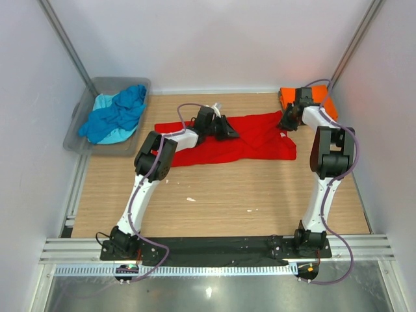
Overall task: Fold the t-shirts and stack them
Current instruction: Fold the tshirt
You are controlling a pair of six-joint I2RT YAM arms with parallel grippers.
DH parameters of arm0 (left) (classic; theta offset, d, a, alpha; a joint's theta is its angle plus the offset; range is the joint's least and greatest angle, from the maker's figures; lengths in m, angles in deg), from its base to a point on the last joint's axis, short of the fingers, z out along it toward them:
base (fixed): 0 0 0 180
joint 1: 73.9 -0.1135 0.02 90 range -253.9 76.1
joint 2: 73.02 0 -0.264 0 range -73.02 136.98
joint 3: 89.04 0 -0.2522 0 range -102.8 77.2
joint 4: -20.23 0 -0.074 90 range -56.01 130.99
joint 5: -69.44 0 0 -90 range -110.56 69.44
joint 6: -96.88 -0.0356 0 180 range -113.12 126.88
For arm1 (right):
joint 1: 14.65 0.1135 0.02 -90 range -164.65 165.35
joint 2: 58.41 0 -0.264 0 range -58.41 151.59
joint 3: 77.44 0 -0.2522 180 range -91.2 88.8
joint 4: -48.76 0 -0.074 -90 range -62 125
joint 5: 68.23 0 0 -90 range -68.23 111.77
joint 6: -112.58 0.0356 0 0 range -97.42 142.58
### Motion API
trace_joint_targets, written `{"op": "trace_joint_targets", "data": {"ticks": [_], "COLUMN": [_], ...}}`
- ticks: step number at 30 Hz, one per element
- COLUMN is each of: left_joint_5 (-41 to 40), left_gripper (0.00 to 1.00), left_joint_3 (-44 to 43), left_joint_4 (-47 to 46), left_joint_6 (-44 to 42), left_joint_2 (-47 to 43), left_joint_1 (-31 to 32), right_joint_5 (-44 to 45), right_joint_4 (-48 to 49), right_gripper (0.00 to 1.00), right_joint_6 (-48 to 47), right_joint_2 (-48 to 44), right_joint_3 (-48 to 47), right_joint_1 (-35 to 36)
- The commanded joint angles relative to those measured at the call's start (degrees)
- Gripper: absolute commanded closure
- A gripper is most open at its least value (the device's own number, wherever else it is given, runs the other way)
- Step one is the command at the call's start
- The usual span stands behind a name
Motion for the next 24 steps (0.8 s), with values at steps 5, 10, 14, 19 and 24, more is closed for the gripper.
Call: {"op": "trace_joint_targets", "data": {"ticks": [5,10,14,19,24], "left_joint_5": [-3.23,-3.23,-3.22,-3.14,-3.05], "left_gripper": [0.80,0.80,0.80,0.80,0.80], "left_joint_3": [-0.90,-0.55,-0.55,-0.63,-0.37], "left_joint_4": [3.90,3.90,3.98,3.54,3.37], "left_joint_6": [-2.19,-2.28,-2.19,-1.75,-1.66], "left_joint_2": [-0.95,-0.86,-0.86,-0.60,-0.42], "left_joint_1": [-0.40,-0.40,-0.40,-0.40,-0.40], "right_joint_5": [-1.87,-0.03,1.11,2.61,3.31], "right_joint_4": [0.83,-0.22,-1.28,-1.63,-1.01], "right_gripper": [0.73,0.73,0.73,0.72,0.73], "right_joint_6": [3.49,6.66,7.45,7.98,8.42], "right_joint_2": [-1.21,0.02,1.07,1.87,2.92], "right_joint_3": [-1.10,-1.54,-2.33,-2.77,-3.38], "right_joint_1": [0.03,0.38,0.56,0.74,1.35]}}
